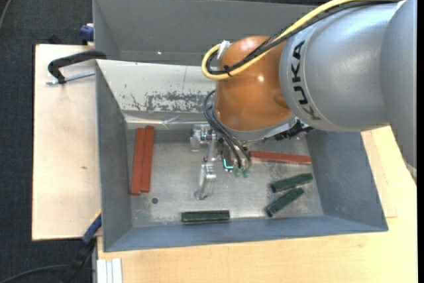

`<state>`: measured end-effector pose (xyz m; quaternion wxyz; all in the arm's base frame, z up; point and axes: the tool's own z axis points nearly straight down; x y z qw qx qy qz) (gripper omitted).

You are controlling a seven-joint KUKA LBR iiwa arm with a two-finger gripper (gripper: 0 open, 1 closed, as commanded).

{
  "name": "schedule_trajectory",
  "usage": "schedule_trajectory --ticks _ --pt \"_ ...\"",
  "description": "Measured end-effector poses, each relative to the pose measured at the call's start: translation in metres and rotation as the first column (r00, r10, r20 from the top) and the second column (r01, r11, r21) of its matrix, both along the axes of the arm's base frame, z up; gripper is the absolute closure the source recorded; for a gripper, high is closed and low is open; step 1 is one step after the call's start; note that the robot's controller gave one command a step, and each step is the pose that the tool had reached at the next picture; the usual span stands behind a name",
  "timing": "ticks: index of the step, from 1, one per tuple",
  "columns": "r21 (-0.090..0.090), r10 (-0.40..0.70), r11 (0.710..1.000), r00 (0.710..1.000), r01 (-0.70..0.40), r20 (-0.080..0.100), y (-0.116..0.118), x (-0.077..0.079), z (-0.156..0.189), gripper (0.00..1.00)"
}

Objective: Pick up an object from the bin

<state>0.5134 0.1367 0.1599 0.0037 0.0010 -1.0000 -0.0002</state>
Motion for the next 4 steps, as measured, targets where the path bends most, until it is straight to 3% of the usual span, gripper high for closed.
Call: schedule_trajectory --ticks 1,2,3,4 --pt "0.0 0.318 0.948 0.948 -0.318 0.004 -0.032 -0.019 -0.09 0.0" --pt "0.0 0.091 0.996 0.996 -0.091 0.012 -0.079 -0.022 -0.059 0.0" --pt "-0.004 0.22 0.975 0.975 -0.22 0.011 -0.181 -0.02 -0.059 0.0" --pt "-0.003 0.29 0.957 0.957 -0.29 0.007 -0.251 -0.022 -0.091 0.0"
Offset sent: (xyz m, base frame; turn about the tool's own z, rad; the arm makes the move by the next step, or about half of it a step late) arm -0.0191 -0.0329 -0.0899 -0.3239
